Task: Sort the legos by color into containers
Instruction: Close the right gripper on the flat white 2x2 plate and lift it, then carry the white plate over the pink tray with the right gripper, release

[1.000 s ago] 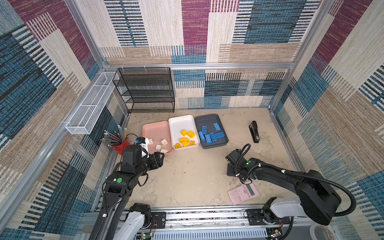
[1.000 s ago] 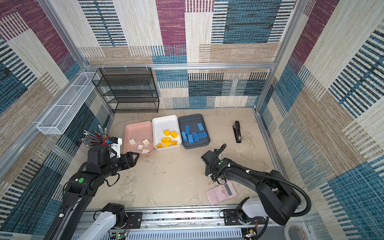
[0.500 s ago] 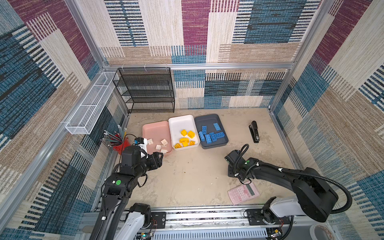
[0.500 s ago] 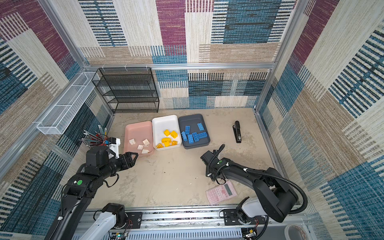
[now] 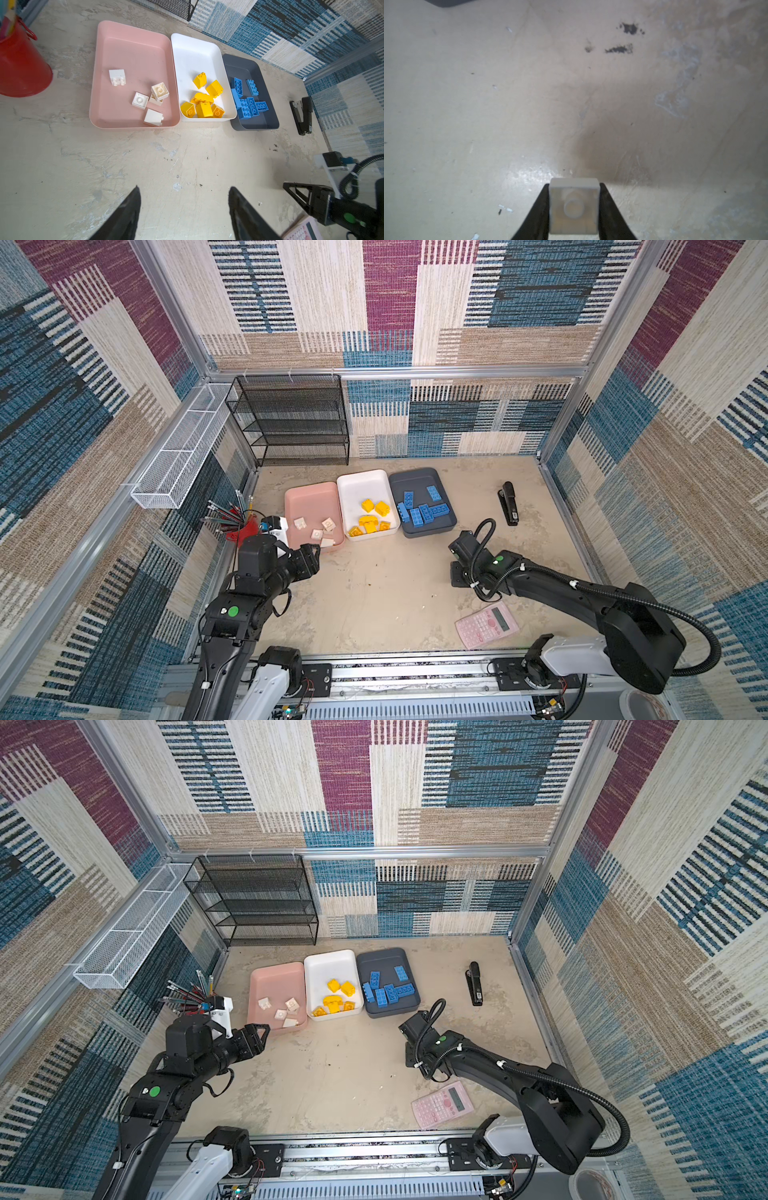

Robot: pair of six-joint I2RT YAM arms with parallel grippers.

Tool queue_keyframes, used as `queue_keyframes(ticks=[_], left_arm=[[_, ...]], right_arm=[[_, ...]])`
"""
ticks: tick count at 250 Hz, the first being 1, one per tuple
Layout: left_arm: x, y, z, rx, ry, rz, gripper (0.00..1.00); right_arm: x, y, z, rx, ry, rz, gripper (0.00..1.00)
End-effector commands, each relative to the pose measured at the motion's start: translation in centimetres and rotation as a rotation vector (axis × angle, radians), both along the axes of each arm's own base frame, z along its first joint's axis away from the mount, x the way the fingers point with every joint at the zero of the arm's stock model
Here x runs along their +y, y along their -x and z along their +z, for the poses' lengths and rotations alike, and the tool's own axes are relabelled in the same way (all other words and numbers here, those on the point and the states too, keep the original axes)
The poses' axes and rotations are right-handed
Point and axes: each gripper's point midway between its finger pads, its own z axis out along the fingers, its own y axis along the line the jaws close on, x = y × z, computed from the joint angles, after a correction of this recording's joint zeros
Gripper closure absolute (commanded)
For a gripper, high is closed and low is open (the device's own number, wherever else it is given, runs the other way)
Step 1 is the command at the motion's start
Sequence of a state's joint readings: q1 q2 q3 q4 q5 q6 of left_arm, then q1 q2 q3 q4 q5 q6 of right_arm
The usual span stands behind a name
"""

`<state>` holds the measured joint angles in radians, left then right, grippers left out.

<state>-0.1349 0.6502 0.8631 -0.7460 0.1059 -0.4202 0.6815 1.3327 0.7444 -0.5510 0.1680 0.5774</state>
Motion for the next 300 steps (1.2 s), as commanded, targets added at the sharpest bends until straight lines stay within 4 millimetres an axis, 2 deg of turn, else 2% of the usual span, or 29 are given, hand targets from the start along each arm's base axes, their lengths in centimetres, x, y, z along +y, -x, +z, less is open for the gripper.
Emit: queue_keyframes(ticks=[1, 30, 74, 157, 235, 261, 267, 270, 300], left_arm=[[1.1, 0.0, 0.1, -0.02, -0.03, 0.056, 0.32], [1.9, 0.3, 0.3, -0.036, -0.04, 0.099, 0.33], [3.0, 0.6, 0.8, -0.066, -0.059, 0.157, 0.33], [5.7, 1.8, 2.4, -0.15, -0.097, 0.3, 0.33], [7.1, 2.1, 2.1, -0.131, -0.118, 0.385, 0.31], [7.3, 2.2, 2.0, -0.127, -0.11, 0.401, 0.31], [7.4, 2.2, 2.0, -0.128, -0.109, 0.406, 0.3], [7.4, 2.3, 2.0, -0.128, -0.109, 0.409, 0.3], [7.6, 2.4, 2.1, -0.129, -0.115, 0.423, 0.3]], right_arm=[[1.9, -0.9, 1.6, -0.022, -0.034, 0.092, 0.67], [4.1, -2.5, 3.9, -0.078, -0.097, 0.146, 0.67], [8.8, -4.8, 7.5, -0.179, -0.238, 0.29, 0.67], [16.9, -8.2, 11.2, -0.274, -0.389, 0.512, 0.67], [24.2, -11.5, 11.1, -0.298, -0.449, 0.642, 0.67], [26.4, -12.6, 10.6, -0.282, -0.461, 0.667, 0.67], [26.8, -12.6, 9.8, -0.263, -0.455, 0.67, 0.67], [27.1, -13.0, 10.3, -0.272, -0.459, 0.672, 0.67], [29.6, -14.1, 10.2, -0.269, -0.477, 0.69, 0.68]])
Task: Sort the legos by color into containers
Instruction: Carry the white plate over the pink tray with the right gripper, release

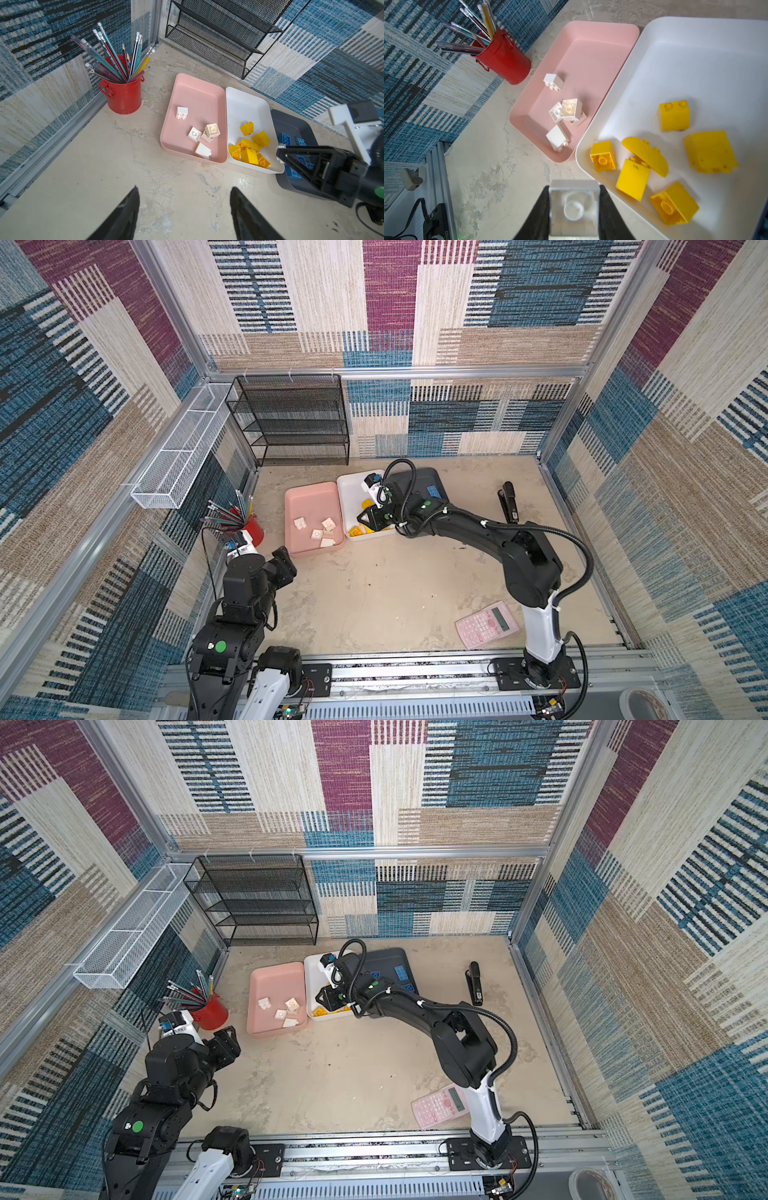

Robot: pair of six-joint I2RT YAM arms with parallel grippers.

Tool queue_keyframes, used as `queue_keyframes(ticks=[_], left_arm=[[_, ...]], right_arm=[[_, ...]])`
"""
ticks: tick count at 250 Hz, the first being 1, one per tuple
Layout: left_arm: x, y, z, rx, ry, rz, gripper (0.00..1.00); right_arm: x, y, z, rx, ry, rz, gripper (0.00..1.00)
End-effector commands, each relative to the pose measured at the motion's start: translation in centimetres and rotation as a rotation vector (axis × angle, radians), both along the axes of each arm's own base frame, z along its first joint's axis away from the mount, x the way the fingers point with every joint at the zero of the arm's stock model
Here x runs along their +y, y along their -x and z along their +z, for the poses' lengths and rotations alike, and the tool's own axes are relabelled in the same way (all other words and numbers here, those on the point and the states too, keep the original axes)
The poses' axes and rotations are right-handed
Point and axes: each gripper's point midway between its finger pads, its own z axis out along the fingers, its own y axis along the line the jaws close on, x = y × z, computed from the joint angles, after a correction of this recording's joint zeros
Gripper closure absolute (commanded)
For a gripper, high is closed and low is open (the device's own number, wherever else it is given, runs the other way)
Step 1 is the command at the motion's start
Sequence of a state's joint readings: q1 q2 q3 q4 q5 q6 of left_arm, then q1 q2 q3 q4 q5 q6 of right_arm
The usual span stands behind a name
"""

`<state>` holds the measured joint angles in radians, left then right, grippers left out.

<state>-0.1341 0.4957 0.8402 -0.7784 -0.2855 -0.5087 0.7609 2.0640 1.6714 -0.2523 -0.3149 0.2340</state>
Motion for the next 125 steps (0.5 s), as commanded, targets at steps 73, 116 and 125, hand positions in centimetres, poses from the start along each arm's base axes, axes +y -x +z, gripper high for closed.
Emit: queue_keyframes(ticks=[73, 116, 125], left_arm=[[0.4, -0.1, -0.1, 0.013, -0.003, 0.035, 0.3], [0.3, -0.2, -0.2, 0.017, -0.004, 0.032, 0.3], [0.2, -0.2, -0.2, 0.017, -0.004, 0.029, 0.3]], right_arm=[[6.6, -2.8, -1.8, 0.016, -0.019, 0.067, 0.68], [9.1, -2.8, -2.1, -0.004, -0.015, 0.087, 0.68], [9.6, -2.7, -2.3, -0.001, -0.018, 0.094, 0.67]])
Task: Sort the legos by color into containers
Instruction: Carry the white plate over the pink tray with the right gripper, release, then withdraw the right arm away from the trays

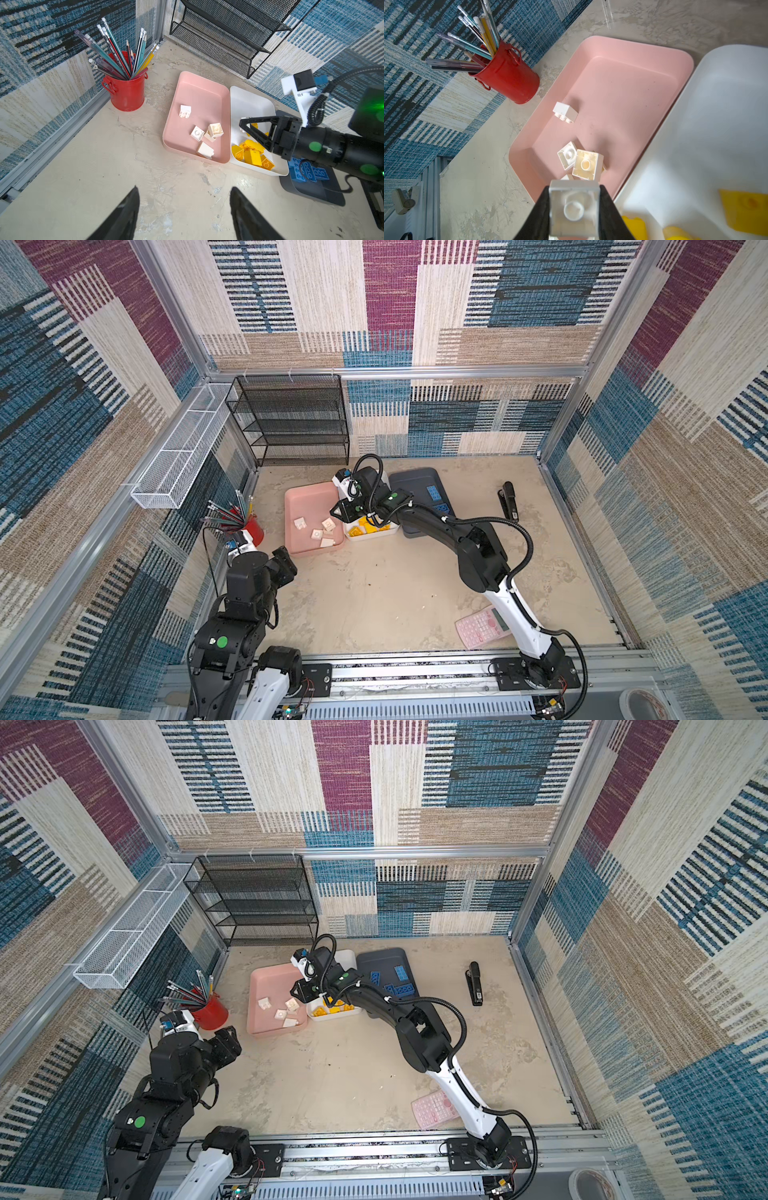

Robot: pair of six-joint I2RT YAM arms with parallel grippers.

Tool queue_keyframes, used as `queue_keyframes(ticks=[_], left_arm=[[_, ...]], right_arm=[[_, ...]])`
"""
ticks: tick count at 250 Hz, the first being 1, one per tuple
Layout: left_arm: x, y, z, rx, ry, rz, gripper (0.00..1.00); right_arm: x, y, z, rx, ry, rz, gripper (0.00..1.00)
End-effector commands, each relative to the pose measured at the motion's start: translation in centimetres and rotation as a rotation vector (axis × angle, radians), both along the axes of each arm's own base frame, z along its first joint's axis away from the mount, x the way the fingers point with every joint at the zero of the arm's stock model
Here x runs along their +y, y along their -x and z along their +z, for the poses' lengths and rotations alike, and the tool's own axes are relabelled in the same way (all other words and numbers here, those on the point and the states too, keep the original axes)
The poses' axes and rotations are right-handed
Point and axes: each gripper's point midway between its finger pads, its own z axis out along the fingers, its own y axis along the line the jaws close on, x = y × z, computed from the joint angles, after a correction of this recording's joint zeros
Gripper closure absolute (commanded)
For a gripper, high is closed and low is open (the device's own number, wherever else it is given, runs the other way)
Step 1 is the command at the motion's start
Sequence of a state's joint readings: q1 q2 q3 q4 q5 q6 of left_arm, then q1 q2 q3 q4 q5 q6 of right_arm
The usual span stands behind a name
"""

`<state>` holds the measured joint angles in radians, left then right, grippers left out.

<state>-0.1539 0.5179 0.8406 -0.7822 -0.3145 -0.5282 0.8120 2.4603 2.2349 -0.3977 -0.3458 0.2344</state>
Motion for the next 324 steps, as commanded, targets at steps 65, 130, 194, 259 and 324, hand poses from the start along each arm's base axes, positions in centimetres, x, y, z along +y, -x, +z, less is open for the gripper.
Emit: queue_keyframes(ticks=[65, 130, 194, 259, 324], left_arm=[[-0.3, -0.2, 0.2, -0.005, 0.003, -0.015, 0.3], [-0.9, -0.7, -0.1, 0.013, -0.003, -0.053, 0.3], [-3.1, -2.4, -2.3, 0.035, 0.01, -0.18, 0.2], [-3.0, -4.2, -5.1, 0.097, -0.052, -0.19, 0.03], [-2.7, -7.0, -7.7, 0.085, -0.138, -0.193, 0.0]], right_arm=[[4.0, 1.1, -2.1, 0.034, -0.007, 0.06, 0.5], [4.0, 1.1, 0.3, -0.022, -0.045, 0.067, 0.21], [-0.9, 1.0, 6.2, -0.172, -0.032, -0.086, 0.01], [-17.1, 2.5, 11.9, -0.356, -0.105, -0.394, 0.01], [-40.1, 3.2, 9.1, -0.497, 0.002, -0.922, 0.01]])
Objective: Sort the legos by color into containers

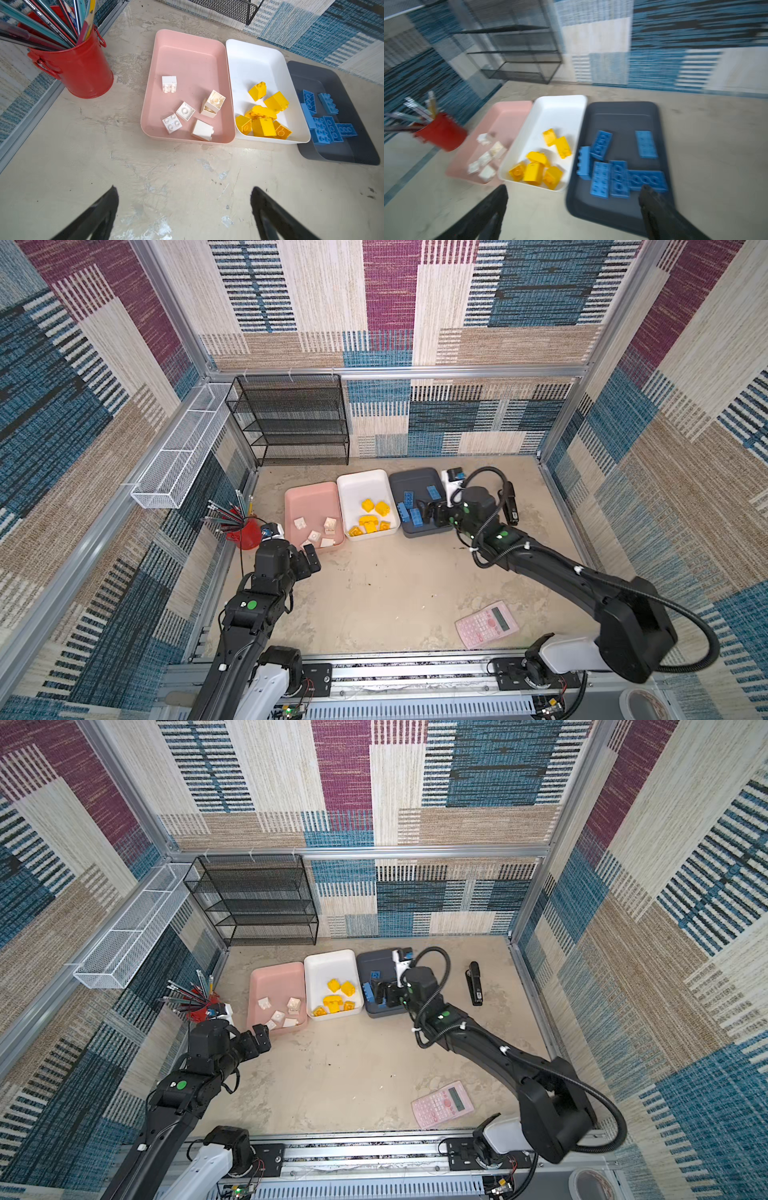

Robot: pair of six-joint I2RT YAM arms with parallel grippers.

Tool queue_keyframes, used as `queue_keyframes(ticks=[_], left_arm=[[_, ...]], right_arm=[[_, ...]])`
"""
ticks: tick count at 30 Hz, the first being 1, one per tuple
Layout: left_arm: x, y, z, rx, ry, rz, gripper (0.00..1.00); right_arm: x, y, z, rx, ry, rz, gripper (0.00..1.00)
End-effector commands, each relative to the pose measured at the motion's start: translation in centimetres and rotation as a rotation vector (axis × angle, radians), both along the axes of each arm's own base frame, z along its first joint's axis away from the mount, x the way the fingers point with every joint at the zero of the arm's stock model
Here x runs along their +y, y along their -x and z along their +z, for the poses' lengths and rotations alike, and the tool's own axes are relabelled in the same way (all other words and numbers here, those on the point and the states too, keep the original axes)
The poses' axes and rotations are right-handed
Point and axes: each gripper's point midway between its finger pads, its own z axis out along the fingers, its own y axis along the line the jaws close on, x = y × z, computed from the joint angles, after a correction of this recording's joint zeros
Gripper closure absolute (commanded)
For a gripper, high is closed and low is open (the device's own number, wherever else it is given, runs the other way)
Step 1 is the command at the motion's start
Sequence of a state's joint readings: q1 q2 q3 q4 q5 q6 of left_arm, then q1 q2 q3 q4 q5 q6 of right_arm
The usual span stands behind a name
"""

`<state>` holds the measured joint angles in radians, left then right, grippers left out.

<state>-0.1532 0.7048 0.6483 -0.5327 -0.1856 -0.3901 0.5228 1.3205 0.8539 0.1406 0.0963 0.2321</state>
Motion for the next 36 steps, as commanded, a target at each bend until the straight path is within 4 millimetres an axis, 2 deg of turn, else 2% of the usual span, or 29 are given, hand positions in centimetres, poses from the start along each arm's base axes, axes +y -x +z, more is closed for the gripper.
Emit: queue_keyframes(ticks=[1, 3, 5, 9, 13, 16, 18, 19, 21, 22, 24, 25, 27, 36], left_arm=[[0.1, -2.5, -0.1, -0.077, -0.07, -0.022, 0.01], [0.2, -4.1, -2.0, -0.061, -0.119, -0.032, 0.01], [0.3, -5.7, -3.9, -0.016, -0.177, -0.053, 0.01], [0.1, -9.0, -5.9, 0.04, -0.27, -0.129, 0.0], [0.0, -11.5, -6.9, -0.046, -0.338, -0.151, 0.0], [-0.4, -12.8, -7.5, -0.115, -0.349, -0.164, 0.01], [-0.9, -14.0, -7.6, -0.121, -0.362, -0.203, 0.01], [-0.8, -14.7, -7.7, -0.114, -0.4, -0.215, 0.01], [-0.4, -15.3, -8.0, -0.139, -0.413, -0.208, 0.0], [0.6, -15.5, -8.0, -0.15, -0.392, -0.166, 0.0], [2.3, -15.1, -8.3, -0.159, -0.309, -0.113, 0.0], [2.7, -15.2, -7.6, -0.211, -0.283, -0.104, 0.0], [2.5, -14.8, -8.1, -0.211, -0.268, -0.124, 0.0], [2.4, -14.4, -8.2, -0.233, -0.27, -0.129, 0.0]], right_arm=[[-8.0, -0.2, 0.2, -0.127, 0.026, -0.254, 0.01], [-12.3, 0.4, -1.5, -0.167, 0.095, -0.37, 0.01], [-15.7, 1.1, -3.1, -0.178, 0.147, -0.462, 0.01], [-18.9, 2.6, -4.8, -0.247, 0.189, -0.534, 0.01], [-21.3, 3.9, -6.5, -0.318, 0.199, -0.595, 0.01], [-21.8, 4.1, -5.9, -0.389, 0.214, -0.602, 0.01], [-22.0, 4.2, -5.3, -0.459, 0.16, -0.596, 0.01], [-22.1, 3.5, -6.3, -0.431, 0.158, -0.589, 0.01], [-21.4, 2.0, -7.1, -0.387, 0.176, -0.53, 0.01], [-21.4, 1.5, -7.6, -0.353, 0.17, -0.509, 0.01], [-21.7, 1.7, -8.1, -0.375, 0.161, -0.516, 0.01], [-21.7, 1.9, -7.6, -0.404, 0.162, -0.52, 0.01], [-21.7, 1.8, -8.3, -0.36, 0.168, -0.516, 0.01], [-21.7, 2.2, -7.7, -0.396, 0.16, -0.526, 0.01]])
